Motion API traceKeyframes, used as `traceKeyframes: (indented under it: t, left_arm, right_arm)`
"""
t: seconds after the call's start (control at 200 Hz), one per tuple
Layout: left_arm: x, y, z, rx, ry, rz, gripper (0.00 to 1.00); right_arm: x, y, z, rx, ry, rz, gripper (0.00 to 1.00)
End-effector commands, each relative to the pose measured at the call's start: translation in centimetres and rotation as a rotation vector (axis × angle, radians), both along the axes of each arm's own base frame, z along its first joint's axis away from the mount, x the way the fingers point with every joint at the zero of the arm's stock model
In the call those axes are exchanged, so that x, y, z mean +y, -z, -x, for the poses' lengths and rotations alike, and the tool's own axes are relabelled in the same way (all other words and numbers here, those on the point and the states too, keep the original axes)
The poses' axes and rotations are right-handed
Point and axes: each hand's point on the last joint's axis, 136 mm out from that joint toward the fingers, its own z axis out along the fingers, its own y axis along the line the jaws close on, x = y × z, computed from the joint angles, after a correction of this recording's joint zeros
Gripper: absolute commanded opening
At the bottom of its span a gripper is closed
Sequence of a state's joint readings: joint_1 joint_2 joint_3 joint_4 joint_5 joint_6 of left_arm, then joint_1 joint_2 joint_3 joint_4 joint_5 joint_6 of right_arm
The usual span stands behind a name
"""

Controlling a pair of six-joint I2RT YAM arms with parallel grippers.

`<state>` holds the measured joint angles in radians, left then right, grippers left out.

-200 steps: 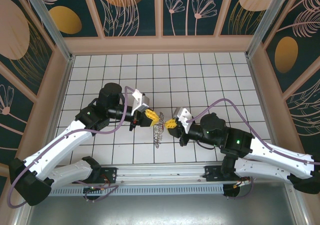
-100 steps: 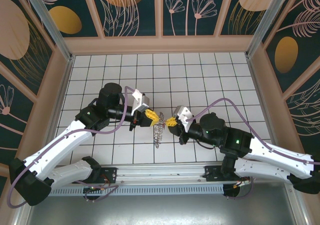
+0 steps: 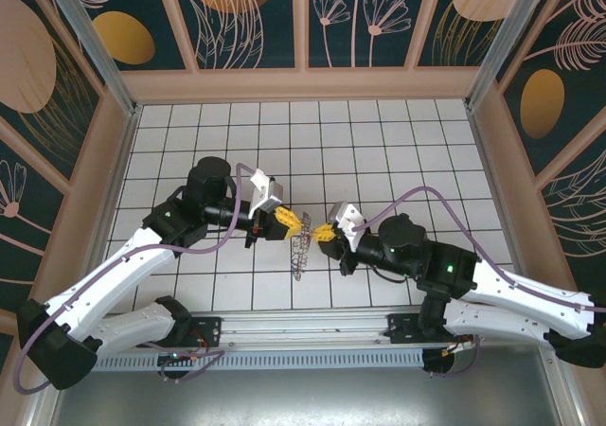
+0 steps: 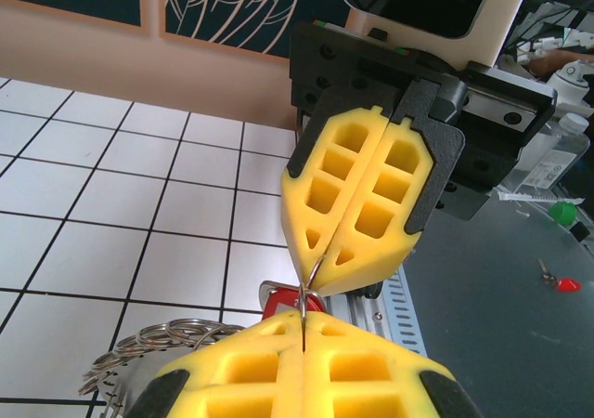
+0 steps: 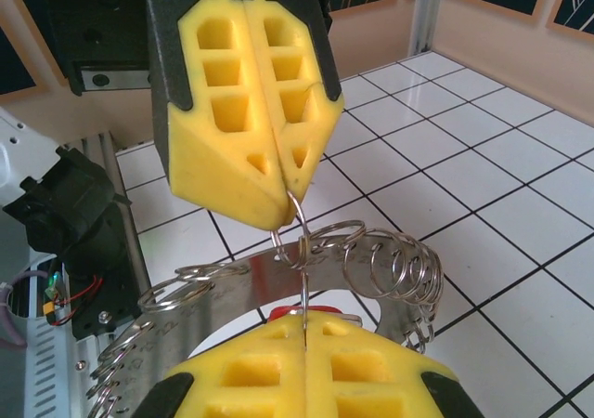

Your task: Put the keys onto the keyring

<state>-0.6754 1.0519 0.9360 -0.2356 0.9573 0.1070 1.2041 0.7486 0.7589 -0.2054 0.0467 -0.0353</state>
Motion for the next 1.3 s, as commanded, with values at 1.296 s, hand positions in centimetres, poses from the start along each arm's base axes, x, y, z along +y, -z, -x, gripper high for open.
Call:
traceKeyframes:
  t: [1.296]
  left_arm:
    - [-0.1, -0.6, 0.4, -0.027, 0.018, 0.023, 0.00]
  right_arm:
    - [0.6, -0.8, -0.2, -0.001, -0.038, -0.045, 0.00]
